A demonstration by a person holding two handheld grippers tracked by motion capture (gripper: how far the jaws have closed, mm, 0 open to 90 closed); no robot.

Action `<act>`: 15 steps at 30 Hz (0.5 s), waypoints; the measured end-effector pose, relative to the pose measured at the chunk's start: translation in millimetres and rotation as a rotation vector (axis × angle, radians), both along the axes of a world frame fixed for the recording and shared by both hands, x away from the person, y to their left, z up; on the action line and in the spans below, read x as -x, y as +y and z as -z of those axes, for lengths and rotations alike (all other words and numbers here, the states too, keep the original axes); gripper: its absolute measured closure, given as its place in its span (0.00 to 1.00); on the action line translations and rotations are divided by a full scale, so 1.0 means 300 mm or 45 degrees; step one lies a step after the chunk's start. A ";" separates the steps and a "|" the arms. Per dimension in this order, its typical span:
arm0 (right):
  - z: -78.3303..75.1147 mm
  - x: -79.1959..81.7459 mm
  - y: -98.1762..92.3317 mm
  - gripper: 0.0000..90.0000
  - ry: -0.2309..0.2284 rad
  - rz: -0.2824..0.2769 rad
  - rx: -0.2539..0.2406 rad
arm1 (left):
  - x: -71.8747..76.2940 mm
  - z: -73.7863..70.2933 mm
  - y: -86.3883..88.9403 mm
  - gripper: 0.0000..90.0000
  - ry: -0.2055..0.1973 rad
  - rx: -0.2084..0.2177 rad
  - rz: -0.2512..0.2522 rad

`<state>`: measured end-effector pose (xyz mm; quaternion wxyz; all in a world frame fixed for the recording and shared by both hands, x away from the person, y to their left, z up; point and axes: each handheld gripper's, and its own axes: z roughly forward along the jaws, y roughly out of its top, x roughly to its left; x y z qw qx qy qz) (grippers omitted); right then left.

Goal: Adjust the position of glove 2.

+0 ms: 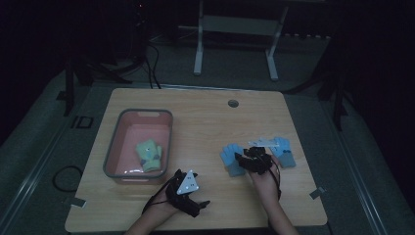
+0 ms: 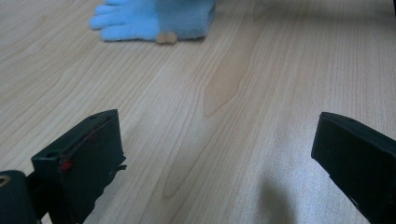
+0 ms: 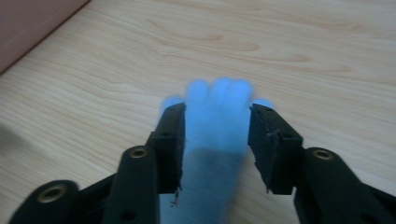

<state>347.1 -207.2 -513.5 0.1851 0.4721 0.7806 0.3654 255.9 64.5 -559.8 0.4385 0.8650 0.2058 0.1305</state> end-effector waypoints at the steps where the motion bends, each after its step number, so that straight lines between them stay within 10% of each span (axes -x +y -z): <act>1: -0.008 -0.002 -0.018 0.65 -0.009 -0.019 0.001 | 0.000 0.000 0.000 0.03 0.001 0.000 0.000; 15: -0.071 -0.035 -0.263 0.70 -0.109 -0.016 0.014 | 0.001 0.001 -0.004 0.03 0.004 -0.001 -0.003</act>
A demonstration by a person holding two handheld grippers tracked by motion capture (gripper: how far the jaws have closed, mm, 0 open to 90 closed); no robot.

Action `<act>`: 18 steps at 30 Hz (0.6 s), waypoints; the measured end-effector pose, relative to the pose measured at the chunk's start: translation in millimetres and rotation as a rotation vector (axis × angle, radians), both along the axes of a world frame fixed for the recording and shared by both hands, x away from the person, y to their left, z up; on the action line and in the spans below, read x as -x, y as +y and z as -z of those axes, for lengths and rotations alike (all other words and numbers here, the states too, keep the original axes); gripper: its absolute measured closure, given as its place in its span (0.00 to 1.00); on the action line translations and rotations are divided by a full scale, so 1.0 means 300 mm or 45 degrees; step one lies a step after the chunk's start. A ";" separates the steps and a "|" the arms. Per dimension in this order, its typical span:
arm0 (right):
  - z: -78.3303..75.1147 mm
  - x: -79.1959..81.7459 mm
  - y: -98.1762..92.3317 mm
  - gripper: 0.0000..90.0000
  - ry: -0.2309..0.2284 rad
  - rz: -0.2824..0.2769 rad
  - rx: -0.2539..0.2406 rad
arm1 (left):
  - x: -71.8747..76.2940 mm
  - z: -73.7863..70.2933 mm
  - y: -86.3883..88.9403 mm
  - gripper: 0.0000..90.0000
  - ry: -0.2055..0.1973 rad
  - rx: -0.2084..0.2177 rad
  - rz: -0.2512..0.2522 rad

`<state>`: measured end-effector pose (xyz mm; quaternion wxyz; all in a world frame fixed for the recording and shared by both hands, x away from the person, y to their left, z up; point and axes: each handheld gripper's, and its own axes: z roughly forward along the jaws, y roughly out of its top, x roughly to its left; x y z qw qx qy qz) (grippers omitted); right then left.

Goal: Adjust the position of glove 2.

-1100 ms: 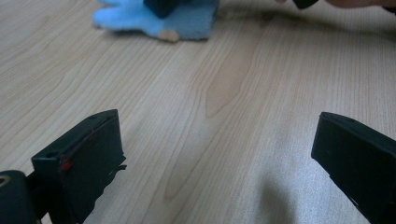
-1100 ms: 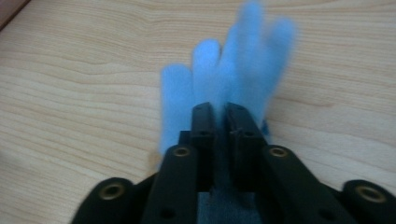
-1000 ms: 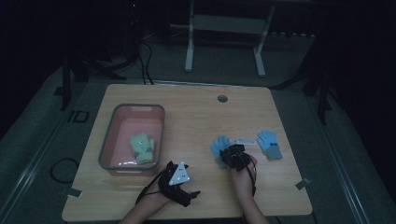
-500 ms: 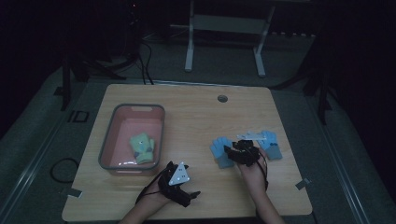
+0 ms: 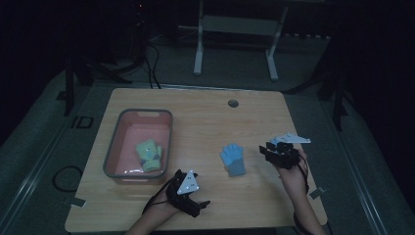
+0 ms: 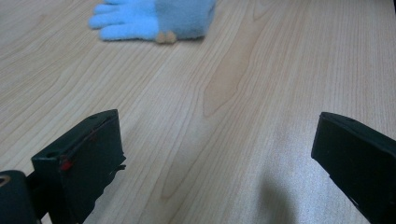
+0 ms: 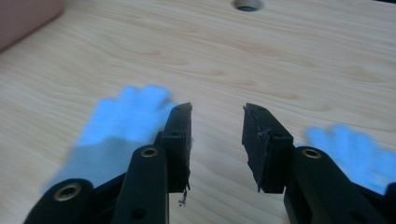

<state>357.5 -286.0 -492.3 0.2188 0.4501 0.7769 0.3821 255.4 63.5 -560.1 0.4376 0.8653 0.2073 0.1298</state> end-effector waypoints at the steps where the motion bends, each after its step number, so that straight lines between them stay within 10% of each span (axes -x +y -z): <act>1: 0.000 -0.005 -0.018 0.70 0.001 0.005 0.002 | 0.000 0.000 0.000 0.03 0.001 0.000 0.002; 18: 0.061 -0.111 -0.296 0.69 0.053 0.108 0.036 | -0.001 0.002 -0.002 0.03 0.007 0.000 0.002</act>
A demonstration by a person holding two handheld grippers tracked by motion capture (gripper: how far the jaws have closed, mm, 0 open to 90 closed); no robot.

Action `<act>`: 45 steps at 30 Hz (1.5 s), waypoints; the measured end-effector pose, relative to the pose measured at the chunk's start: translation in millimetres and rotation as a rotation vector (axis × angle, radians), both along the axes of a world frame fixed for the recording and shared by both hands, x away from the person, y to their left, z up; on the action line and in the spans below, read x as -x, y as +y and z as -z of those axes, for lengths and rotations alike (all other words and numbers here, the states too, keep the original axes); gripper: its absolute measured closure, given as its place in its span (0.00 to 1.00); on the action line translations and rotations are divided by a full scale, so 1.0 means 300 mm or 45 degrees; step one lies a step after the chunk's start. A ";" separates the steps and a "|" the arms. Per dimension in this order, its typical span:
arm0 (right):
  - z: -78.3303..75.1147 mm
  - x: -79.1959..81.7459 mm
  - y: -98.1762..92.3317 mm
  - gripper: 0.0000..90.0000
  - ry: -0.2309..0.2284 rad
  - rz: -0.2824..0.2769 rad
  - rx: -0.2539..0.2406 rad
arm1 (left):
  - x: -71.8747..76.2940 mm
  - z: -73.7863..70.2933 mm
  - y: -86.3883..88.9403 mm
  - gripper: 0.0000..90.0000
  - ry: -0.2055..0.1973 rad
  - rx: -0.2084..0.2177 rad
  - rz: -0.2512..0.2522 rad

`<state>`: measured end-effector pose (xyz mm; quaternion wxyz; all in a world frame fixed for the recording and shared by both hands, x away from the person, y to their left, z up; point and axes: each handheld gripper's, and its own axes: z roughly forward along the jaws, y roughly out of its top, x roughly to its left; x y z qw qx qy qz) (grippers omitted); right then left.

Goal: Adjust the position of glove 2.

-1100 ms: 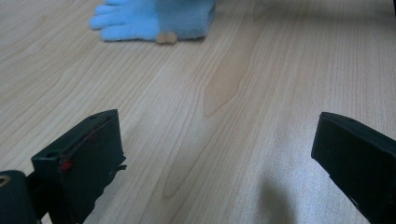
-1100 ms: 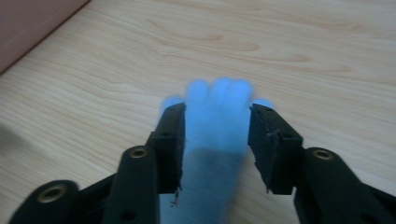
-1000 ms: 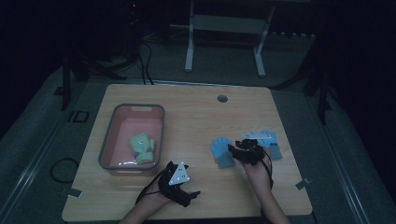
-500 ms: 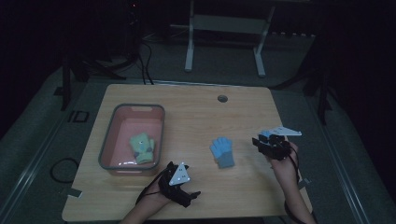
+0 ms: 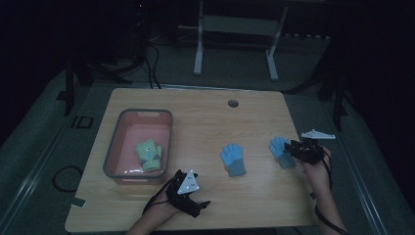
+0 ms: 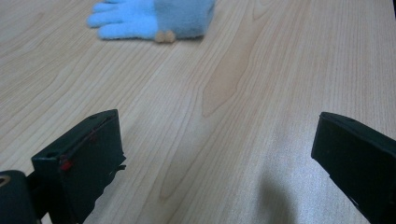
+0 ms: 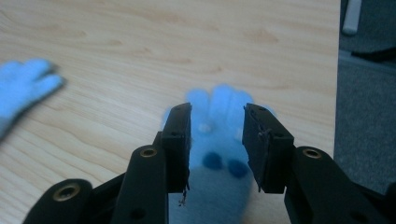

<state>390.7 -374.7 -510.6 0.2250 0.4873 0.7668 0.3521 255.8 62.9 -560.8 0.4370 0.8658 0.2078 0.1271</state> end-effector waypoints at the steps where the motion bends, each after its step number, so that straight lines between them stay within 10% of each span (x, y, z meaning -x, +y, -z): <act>1: 0.009 -0.005 -0.005 0.69 0.010 0.004 0.005 | 0.000 0.000 0.000 0.03 0.000 0.001 -0.001; 12: 0.121 -0.035 0.014 0.67 0.088 -0.010 0.044 | 0.001 0.002 0.000 0.03 0.004 0.000 0.005; 22: 0.125 -0.020 0.055 0.95 0.056 0.044 0.116 | 0.001 0.002 -0.001 0.03 0.004 -0.003 0.008; 37: -0.046 0.108 0.215 0.96 0.003 0.087 0.017 | 0.001 0.000 -0.001 0.03 0.000 -0.003 0.008; 45: -0.049 0.158 0.299 0.96 0.017 0.142 0.002 | 0.001 0.000 -0.002 0.03 -0.003 -0.003 0.011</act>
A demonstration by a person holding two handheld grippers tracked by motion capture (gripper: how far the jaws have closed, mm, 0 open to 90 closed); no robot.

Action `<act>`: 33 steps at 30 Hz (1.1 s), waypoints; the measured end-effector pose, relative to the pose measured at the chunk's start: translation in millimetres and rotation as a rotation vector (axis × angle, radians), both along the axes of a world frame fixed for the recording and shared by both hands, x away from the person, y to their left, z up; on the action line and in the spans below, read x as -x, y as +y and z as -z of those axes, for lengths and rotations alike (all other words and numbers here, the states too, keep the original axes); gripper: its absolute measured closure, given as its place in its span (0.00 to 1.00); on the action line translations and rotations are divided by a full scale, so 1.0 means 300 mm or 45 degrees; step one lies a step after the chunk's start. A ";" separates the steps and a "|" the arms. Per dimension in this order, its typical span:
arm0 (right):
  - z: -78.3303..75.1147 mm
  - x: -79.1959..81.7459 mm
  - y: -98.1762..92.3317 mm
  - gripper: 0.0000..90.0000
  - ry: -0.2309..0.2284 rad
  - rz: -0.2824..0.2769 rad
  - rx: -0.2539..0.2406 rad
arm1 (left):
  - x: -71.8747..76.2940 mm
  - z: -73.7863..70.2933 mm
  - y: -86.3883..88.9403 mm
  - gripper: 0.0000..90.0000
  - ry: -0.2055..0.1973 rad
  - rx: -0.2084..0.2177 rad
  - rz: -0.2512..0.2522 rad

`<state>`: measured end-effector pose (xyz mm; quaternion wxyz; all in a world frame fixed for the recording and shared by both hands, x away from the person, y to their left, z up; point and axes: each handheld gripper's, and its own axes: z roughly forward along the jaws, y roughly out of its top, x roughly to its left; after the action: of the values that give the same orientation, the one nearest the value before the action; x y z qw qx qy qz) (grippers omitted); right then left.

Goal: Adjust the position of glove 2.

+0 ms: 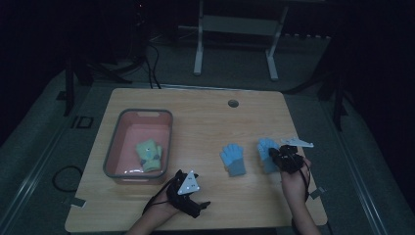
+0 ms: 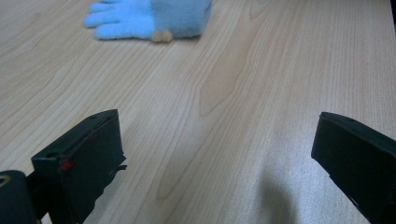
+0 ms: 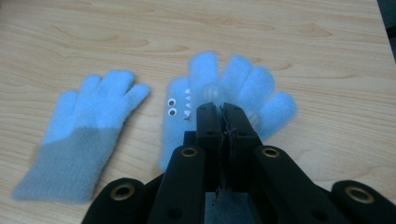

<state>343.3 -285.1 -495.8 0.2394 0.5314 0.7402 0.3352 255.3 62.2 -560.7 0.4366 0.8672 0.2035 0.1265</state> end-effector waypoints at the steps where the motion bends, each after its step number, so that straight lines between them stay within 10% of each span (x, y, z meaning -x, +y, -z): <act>1: 0.004 0.004 0.010 0.96 -0.003 0.010 0.005 | -0.001 0.000 0.000 0.03 -0.002 -0.001 0.001; 20: 0.172 -0.046 0.052 0.90 0.102 0.086 0.047 | 0.002 0.000 -0.001 0.03 -0.002 -0.007 0.008; 33: 0.104 -0.029 -0.020 0.72 0.070 -0.128 0.024 | 0.002 0.002 -0.001 0.03 0.005 -0.012 0.014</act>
<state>352.1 -291.2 -527.0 0.2066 0.5003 0.7755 0.3251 254.6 62.0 -561.4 0.4330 0.8705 0.1990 0.1234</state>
